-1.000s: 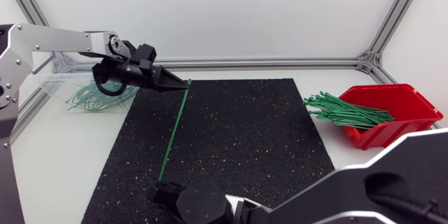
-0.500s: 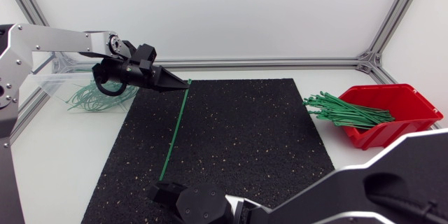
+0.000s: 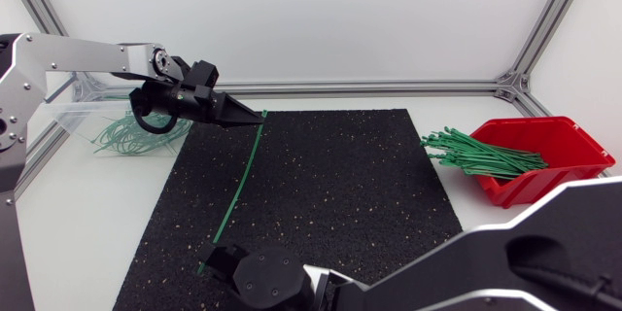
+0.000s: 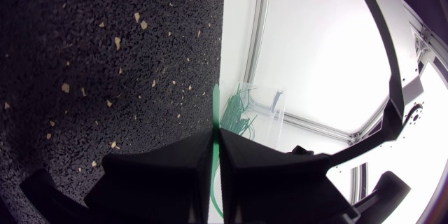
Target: Take a green cable tie from the red box, thread the tail through the head to close it, then place it in the transparent bin on the left.
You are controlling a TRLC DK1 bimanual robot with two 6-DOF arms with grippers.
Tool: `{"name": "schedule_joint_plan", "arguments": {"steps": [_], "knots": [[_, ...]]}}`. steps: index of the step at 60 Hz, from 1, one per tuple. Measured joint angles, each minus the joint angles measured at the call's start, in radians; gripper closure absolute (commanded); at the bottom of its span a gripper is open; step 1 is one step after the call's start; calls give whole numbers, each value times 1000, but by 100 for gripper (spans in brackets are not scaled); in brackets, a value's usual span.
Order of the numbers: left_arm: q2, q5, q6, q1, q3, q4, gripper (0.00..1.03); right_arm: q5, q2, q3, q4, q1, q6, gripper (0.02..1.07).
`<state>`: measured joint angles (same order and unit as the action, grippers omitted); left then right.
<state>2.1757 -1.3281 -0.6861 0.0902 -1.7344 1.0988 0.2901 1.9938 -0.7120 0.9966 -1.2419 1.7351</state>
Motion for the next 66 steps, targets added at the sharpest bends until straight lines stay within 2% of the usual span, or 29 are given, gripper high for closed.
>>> {"name": "schedule_joint_plan", "arguments": {"steps": [4, 15, 22, 34, 37, 66], "knots": [[0, 0, -4, 5, 0, 0, 100, 0, 0, -2, 0, 0, -1, 93], [0, 0, -11, 6, 0, 0, 100, -1, 0, -2, -2, 0, 0, 92], [0, 0, -19, 6, 2, 1, 100, -1, 0, -2, -2, 2, 0, 84], [0, 0, -23, 11, 10, 1, 100, -1, 0, -2, -2, 7, 0, 86], [0, 0, -23, 11, 12, 3, 100, -1, 0, -3, -2, 8, 0, 90], [0, 0, -23, 11, 13, 4, 100, 0, 0, 8, -2, 0, 0, 90]]}}
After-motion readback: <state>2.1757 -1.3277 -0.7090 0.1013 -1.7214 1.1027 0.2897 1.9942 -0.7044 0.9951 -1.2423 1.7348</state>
